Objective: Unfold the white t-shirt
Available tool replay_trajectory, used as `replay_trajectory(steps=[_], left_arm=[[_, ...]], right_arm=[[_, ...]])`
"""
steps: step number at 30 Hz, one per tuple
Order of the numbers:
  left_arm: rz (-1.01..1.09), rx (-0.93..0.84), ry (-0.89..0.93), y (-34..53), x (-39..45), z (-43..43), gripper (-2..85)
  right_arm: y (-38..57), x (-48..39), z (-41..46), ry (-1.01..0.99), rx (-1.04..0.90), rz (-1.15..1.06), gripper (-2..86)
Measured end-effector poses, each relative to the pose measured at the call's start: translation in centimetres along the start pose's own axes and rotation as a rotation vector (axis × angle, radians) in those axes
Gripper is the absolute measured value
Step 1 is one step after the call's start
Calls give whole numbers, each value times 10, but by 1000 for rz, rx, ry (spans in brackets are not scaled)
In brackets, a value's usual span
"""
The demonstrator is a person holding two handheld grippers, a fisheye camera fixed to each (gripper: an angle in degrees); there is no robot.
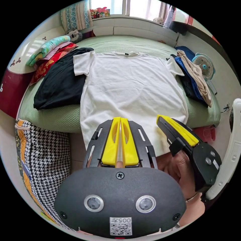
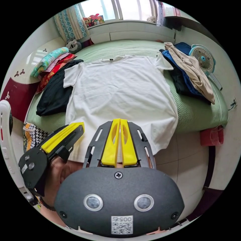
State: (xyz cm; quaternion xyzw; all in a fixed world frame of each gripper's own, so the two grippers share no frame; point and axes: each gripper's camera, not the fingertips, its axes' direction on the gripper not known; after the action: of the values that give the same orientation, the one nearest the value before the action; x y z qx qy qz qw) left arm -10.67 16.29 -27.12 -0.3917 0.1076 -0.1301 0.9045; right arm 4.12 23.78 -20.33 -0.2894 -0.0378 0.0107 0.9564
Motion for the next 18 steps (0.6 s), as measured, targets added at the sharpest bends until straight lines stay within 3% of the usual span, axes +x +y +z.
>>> replay_trajectory(steps=[18], left_arm=[[32, -1, -33, 16, 22, 4, -7]], right_arm=[[-3, -1, -11, 30, -12, 62, -12]])
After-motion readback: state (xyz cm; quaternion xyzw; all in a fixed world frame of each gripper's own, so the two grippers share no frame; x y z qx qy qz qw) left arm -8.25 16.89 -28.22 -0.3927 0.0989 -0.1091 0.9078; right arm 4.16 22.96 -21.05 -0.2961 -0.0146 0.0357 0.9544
